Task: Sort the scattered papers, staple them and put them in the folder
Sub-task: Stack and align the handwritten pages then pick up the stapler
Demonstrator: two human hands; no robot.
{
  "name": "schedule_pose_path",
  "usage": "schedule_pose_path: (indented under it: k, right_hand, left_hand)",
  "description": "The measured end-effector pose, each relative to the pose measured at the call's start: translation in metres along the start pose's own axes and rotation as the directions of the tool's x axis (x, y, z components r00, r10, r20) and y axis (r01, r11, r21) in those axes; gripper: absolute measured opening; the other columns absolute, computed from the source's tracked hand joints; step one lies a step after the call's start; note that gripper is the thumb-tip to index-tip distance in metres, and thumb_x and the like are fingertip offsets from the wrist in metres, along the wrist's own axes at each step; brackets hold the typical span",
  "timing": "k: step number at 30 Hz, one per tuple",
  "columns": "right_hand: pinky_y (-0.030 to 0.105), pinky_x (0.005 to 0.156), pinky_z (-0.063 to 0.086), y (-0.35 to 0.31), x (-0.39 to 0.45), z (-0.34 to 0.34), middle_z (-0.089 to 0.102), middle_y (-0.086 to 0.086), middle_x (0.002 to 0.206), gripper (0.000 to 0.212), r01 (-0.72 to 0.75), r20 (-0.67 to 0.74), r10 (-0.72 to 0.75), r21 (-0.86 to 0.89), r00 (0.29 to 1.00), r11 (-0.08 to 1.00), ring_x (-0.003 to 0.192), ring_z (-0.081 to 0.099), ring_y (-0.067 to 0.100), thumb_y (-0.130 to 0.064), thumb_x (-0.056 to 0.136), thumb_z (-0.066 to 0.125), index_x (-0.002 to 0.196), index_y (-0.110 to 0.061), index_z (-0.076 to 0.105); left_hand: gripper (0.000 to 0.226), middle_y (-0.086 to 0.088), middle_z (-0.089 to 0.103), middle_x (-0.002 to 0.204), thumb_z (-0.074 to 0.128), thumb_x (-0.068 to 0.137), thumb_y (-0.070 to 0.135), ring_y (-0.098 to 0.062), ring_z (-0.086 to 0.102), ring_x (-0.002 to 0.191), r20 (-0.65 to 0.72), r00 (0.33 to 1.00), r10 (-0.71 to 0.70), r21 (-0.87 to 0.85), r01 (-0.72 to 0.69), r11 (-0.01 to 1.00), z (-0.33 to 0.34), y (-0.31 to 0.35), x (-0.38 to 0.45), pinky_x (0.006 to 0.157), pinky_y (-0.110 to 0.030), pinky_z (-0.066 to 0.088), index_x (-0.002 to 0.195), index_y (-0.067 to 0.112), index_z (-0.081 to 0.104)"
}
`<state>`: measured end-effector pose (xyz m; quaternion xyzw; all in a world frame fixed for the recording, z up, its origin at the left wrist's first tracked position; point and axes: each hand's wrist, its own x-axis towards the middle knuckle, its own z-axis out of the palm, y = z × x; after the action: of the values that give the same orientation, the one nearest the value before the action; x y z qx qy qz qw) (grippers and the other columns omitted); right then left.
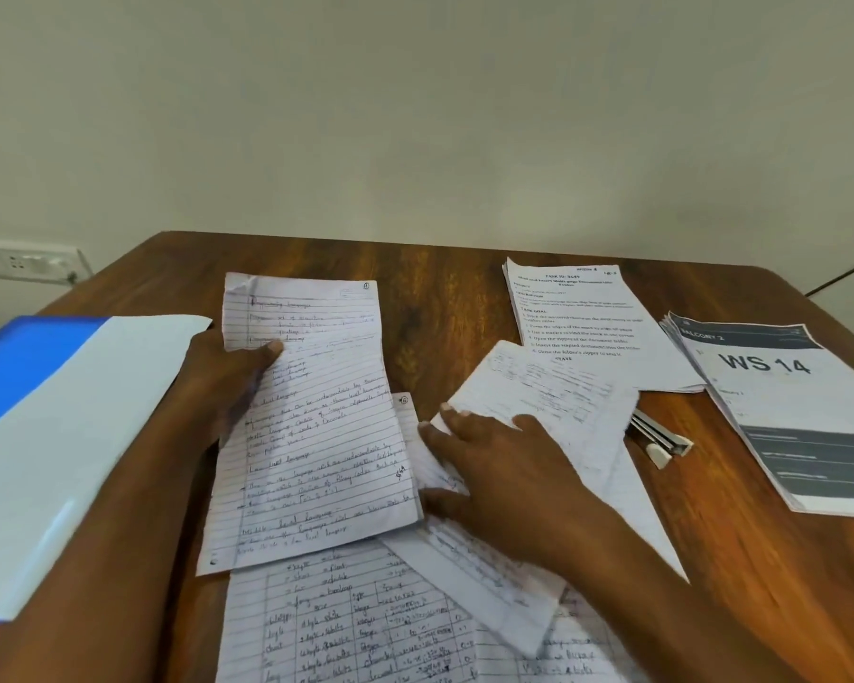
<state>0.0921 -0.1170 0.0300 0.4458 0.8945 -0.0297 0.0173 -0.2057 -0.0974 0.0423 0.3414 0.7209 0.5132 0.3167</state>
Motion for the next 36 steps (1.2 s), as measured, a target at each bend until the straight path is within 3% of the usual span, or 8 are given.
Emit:
schedule_pose_path:
  k: [3,7,12,15,17,22,30,36]
  right_hand:
    - [0.056,0.115,0.026,-0.014,0.001,0.004,0.040,0.016,0.161,0.085,-0.162,-0.003,0.164,-0.179,0.987,0.970,0.144,0.042,0.033,-0.079,0.096,0.017,0.162,-0.027,0.022]
    - [0.052,0.109,0.034,-0.018,0.000,-0.006,0.070,0.005,0.122,0.089,-0.301,-0.028,0.303,-0.236,0.952,0.924,0.116,0.064,0.028,-0.083,0.093,0.020,0.142,-0.016,0.055]
    - [0.048,0.109,0.032,0.010,0.001,-0.009,0.063,-0.002,0.131,0.075,-0.254,-0.221,0.240,-0.036,0.945,0.966,0.125,0.053,0.023,-0.088,0.085,0.038,0.127,-0.030,0.062]
    - [0.043,0.111,0.027,0.036,0.005,-0.001,0.048,-0.014,0.146,0.072,-0.070,-0.131,0.079,0.073,0.988,0.995,0.134,0.038,0.014,-0.079,0.086,0.048,0.146,-0.039,0.046]
    - [0.043,0.111,0.028,0.045,0.008,0.002,0.044,-0.016,0.148,0.073,-0.054,-0.130,0.064,0.076,0.989,0.996,0.135,0.037,0.013,-0.079,0.086,0.049,0.148,-0.040,0.043]
    - [0.040,0.100,0.030,0.052,0.012,-0.002,0.052,-0.016,0.134,0.078,-0.101,-0.175,0.112,0.068,0.978,0.992,0.122,0.043,0.011,-0.089,0.076,0.053,0.139,-0.042,0.052]
    - [0.038,0.084,0.039,0.067,0.015,0.005,0.063,-0.013,0.095,0.059,-0.241,-0.335,0.282,0.160,0.899,0.957,0.095,0.053,0.012,-0.088,0.068,0.063,0.090,-0.033,0.065]
    - [0.041,0.088,0.038,0.070,0.020,0.012,0.067,-0.008,0.104,0.049,-0.279,-0.368,0.341,0.211,0.865,0.937,0.103,0.055,0.017,-0.076,0.079,0.067,0.100,-0.032,0.073]
  left_hand:
    - [0.040,-0.009,0.066,0.139,0.070,0.101,0.022,-0.037,0.063,0.127,-0.023,1.000,0.000,-0.007,0.000,1.000,-0.002,-0.001,0.002,0.107,-0.055,0.048,0.138,0.011,0.060]
    - [0.037,-0.004,0.066,0.128,0.069,0.102,0.021,-0.032,0.064,0.120,-0.038,0.999,0.000,-0.041,-0.002,0.999,-0.011,-0.002,0.004,0.105,-0.053,0.048,0.136,0.010,0.061]
    - [0.033,-0.004,0.067,0.127,0.070,0.102,0.023,-0.033,0.064,0.118,-0.065,0.998,-0.015,-0.070,0.011,0.998,-0.019,-0.006,0.006,0.106,-0.054,0.049,0.132,0.013,0.063]
    - [0.028,-0.003,0.066,0.127,0.069,0.102,0.026,-0.033,0.063,0.118,-0.060,0.998,-0.016,-0.061,0.012,0.998,-0.019,-0.006,0.005,0.105,-0.054,0.048,0.128,0.016,0.063]
    - [0.032,-0.003,0.066,0.128,0.069,0.102,0.027,-0.033,0.063,0.118,-0.055,0.998,-0.016,-0.057,0.013,0.998,-0.019,-0.005,0.005,0.106,-0.055,0.047,0.131,0.015,0.062]
    - [0.030,-0.002,0.066,0.124,0.069,0.102,0.025,-0.028,0.062,0.109,-0.035,0.999,0.020,-0.058,-0.022,0.998,-0.018,-0.006,0.003,0.097,-0.047,0.048,0.129,0.013,0.063]
    - [0.035,-0.002,0.067,0.125,0.070,0.102,0.027,-0.029,0.064,0.110,-0.017,0.999,0.031,-0.088,-0.033,0.996,-0.018,-0.008,0.006,0.099,-0.048,0.049,0.133,0.014,0.063]
    - [0.029,-0.002,0.069,0.120,0.069,0.102,0.027,-0.025,0.067,0.098,0.010,0.999,0.051,-0.111,-0.049,0.993,-0.018,-0.010,0.011,0.095,-0.048,0.050,0.128,0.016,0.064]
